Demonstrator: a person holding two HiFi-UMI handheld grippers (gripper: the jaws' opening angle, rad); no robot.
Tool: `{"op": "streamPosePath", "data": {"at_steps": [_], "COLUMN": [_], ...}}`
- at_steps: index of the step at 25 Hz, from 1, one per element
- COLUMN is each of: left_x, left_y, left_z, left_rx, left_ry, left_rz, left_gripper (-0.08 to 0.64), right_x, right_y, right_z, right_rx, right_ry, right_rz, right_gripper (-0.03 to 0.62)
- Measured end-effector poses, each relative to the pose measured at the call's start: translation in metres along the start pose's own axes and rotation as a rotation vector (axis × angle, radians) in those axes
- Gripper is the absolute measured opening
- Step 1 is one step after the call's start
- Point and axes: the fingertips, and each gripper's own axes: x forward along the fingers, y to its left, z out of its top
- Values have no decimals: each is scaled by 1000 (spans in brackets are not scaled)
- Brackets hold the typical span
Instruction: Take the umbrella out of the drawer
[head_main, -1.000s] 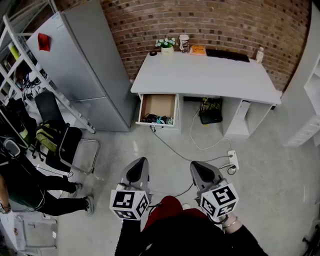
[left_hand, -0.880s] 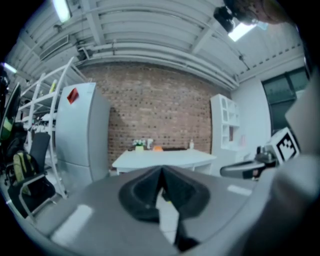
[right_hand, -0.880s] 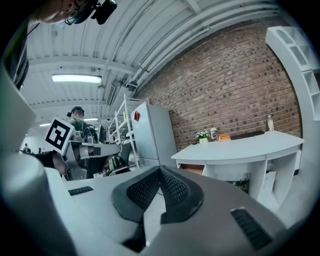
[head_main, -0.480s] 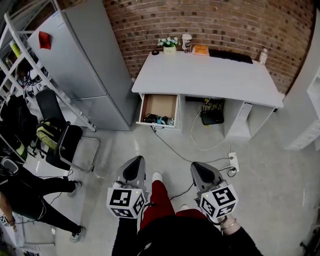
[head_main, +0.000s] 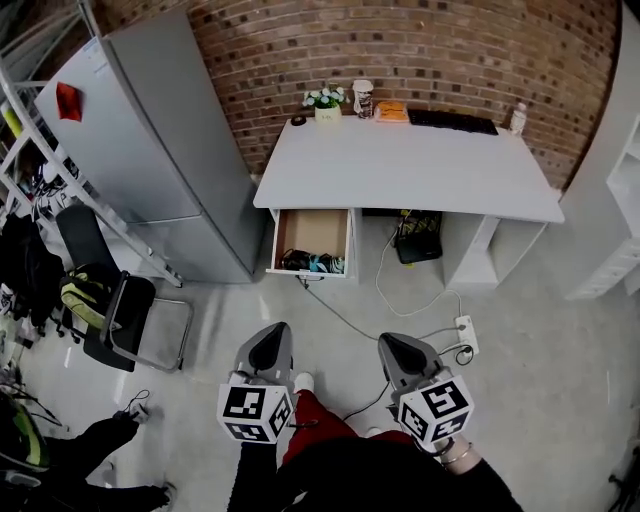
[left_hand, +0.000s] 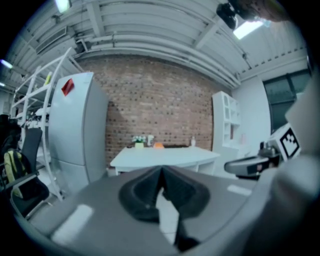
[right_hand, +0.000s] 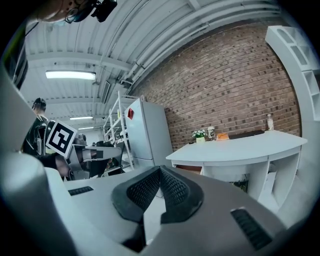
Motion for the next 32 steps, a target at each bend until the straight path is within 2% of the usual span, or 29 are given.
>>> {"op": "streamPosePath", "data": {"at_steps": [12,18,22,25,32], "left_x": [93,135,162,184,223], "left_y": [115,170,203,220,232], "left_z": [-14,-24,-30,-37,-56], "left_rx": [-5,-31,-3,38,81], "left_ry": [81,125,167,210,272], "left_rz": [-127,-198,-221,-256,-365], "left_gripper": [5,5,5,5,10], "right_x": [140,209,239,258,285], "right_y": [10,22,24,21,18], "right_z": [-2,-1,-5,-9,-25], "right_rx": [52,69,91,121,168], "right_ry": [71,109,133,145,174], "right_rz": [-81,-118,-168,-215,-291], "right_gripper": [-2,-2,-2,-2,-2]}}
